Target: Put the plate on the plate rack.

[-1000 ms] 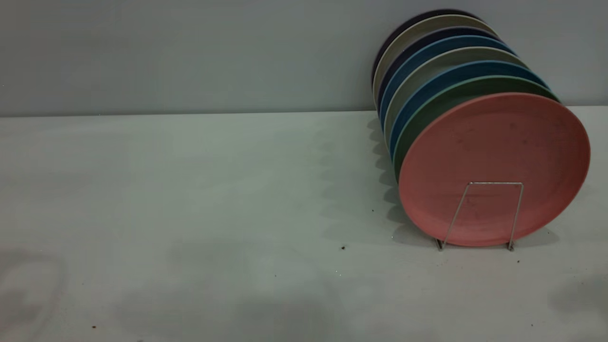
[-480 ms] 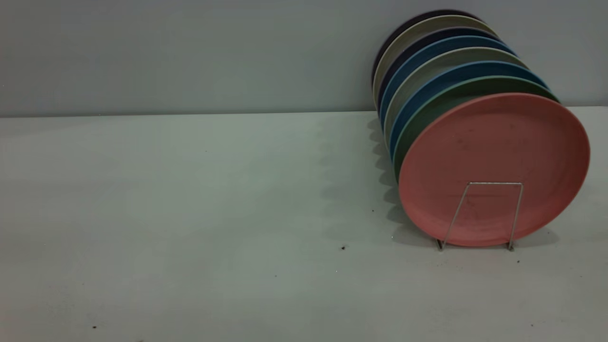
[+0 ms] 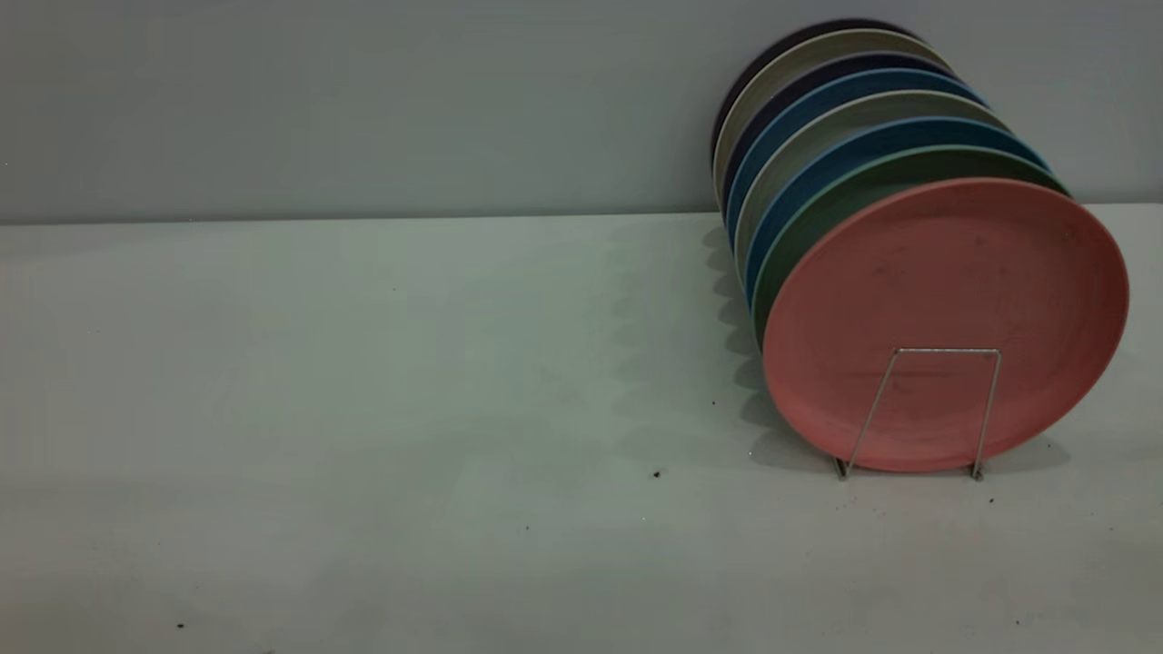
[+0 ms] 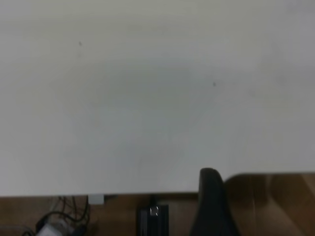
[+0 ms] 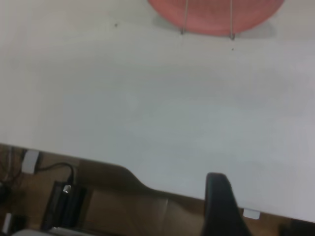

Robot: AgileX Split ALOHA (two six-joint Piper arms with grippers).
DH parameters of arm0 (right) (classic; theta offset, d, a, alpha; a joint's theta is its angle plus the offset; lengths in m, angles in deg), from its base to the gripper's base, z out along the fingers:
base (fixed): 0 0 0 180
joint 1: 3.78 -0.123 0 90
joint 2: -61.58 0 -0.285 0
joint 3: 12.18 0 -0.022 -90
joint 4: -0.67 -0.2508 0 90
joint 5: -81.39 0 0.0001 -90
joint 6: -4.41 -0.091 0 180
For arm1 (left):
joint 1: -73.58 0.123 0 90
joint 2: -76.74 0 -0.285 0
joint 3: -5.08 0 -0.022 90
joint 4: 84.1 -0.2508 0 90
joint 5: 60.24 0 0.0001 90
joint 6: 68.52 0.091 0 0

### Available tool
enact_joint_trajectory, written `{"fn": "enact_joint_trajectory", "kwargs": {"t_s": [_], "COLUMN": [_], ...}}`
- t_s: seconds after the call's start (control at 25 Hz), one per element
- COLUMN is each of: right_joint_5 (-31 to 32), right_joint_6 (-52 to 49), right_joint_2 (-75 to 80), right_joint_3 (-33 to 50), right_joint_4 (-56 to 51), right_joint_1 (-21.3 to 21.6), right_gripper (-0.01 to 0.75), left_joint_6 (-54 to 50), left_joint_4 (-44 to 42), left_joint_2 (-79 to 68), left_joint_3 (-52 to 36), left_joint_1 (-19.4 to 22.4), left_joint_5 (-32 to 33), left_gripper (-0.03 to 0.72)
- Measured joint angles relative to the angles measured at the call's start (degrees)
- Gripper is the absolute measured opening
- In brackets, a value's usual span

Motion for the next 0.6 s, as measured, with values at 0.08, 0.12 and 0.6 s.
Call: {"fn": "enact_joint_trajectory", "kwargs": {"t_s": [0.08, 0.12, 0.6], "right_joint_5": [0.0, 0.0, -3.34], "right_joint_6": [0.51, 0.75, 2.31], "right_joint_2": [-0.12, -0.18, -0.95], "right_joint_3": [-0.01, -0.01, 2.47], "right_joint_4": [0.54, 0.97, 8.4], "right_joint_1": [-1.65, -2.43, -6.41], "right_gripper": [0.483, 0.483, 0.483], "left_joint_6": [-0.35, -0.4, -0.4], "left_joint_4": [0.0, 0.0, -2.23], "left_joint_2": [1.13, 1.69, 4.68], "left_joint_3": [-0.17, -0.17, -0.31], "left_joint_1": [-1.01, -1.43, -1.78], "left_joint_5": [0.33, 0.33, -0.01], "left_gripper": [0.553, 0.553, 0.553]}}
